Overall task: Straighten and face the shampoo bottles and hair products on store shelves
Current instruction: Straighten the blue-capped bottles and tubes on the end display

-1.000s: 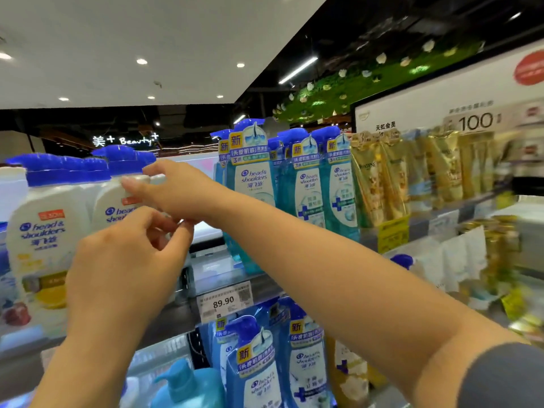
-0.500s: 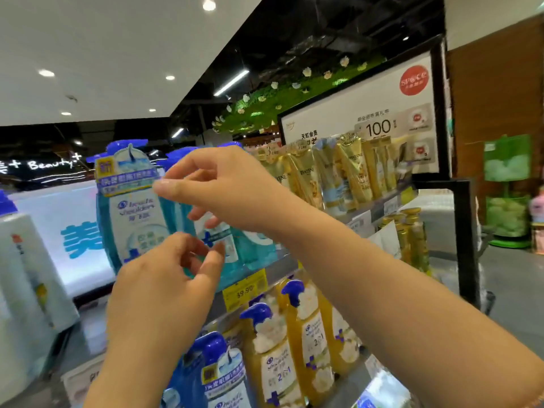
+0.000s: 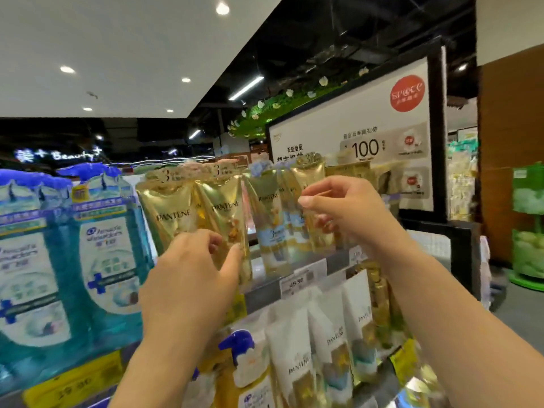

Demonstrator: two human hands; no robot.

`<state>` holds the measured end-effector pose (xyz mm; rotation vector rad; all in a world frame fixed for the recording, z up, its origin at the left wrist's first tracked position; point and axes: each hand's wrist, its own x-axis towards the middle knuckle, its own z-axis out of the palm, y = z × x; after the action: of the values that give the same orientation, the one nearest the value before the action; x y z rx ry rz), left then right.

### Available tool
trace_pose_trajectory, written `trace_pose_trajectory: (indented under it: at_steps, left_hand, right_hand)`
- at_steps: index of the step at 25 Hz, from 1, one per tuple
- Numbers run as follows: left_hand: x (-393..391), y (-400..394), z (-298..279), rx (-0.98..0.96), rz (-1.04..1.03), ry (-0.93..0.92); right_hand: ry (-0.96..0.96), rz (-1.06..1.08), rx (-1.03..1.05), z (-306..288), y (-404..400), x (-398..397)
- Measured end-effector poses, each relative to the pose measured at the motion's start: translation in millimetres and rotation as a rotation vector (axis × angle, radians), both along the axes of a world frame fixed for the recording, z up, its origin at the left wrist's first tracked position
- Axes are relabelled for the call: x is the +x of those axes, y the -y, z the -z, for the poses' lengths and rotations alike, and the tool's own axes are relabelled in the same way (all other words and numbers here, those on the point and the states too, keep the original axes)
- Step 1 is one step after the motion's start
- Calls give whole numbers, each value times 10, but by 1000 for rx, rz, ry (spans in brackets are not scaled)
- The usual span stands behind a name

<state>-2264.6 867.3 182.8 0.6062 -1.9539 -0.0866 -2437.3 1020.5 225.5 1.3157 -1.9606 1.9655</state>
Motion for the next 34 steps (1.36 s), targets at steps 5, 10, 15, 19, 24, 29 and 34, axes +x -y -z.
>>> trace_pose_trajectory:
  at_steps: [5,10,15,19,24,29,34]
  left_hand:
    - [-348,-37,117,111,-272,-56]
    - [-449,-144,175,140,-445,-59]
    - [-508,-181,163,186,-453,-58]
    - [-509,-117,112,203,-405,-91]
    - [-529,-120,110,191,-403,-86]
    - [-581,-323,61,-10,-387,-234]
    - [-996,-548,82,-97,-233,-95]
  right_hand:
    - [-66,16,83,262,-50,-616]
    - [-297,150,163,410,54,-887]
    - [-575,355,56,-65,157,-1202]
    - [-691,290,196,-611,396,-1361]
    - [-707,270,372,-725,609,-1425]
    - [-679,220,372,-733,599,-1485]
    - [-560,39,289,-749,327,-1459]
